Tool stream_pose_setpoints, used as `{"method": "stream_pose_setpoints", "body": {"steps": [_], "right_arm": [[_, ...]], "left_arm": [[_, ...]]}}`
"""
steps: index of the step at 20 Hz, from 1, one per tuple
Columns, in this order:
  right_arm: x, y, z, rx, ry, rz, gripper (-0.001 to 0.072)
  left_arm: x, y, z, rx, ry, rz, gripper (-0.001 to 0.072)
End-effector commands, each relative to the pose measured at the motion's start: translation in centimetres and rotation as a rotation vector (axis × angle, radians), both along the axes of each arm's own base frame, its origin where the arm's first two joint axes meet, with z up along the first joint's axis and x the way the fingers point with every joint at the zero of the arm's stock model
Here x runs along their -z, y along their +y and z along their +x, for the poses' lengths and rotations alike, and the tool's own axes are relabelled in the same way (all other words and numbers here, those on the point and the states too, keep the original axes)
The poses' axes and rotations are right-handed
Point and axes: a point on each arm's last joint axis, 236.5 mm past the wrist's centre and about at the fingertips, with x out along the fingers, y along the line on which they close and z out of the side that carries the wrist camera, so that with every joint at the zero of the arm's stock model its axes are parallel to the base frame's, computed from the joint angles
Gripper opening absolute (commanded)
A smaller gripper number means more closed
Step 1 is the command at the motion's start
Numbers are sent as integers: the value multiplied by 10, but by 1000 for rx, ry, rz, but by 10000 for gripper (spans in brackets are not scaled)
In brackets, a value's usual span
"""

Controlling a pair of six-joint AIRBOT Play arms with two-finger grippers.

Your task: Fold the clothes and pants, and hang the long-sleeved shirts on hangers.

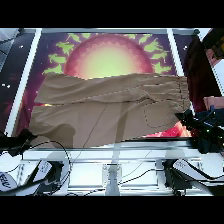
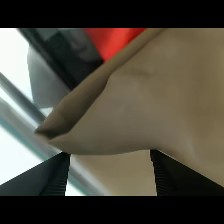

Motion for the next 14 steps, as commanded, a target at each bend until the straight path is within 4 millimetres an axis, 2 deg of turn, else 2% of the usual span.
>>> {"method": "stream_pose_setpoints", "body": {"steps": [1, 5, 9, 14], "right_arm": [[0, 0, 0, -2, 0, 0, 31], [0, 1, 0, -3, 1, 1, 30], [-1, 2, -1, -7, 0, 5, 30], [-1, 4, -1, -13, -1, 11, 30]], "left_arm": [[5, 1, 7, -8, -22, -9, 534], [-2, 1, 4, 19, -17, -19, 534], [-6, 3, -17, 14, 17, -55, 534], [-9, 9, -28, 12, -34, -76, 534]]}}
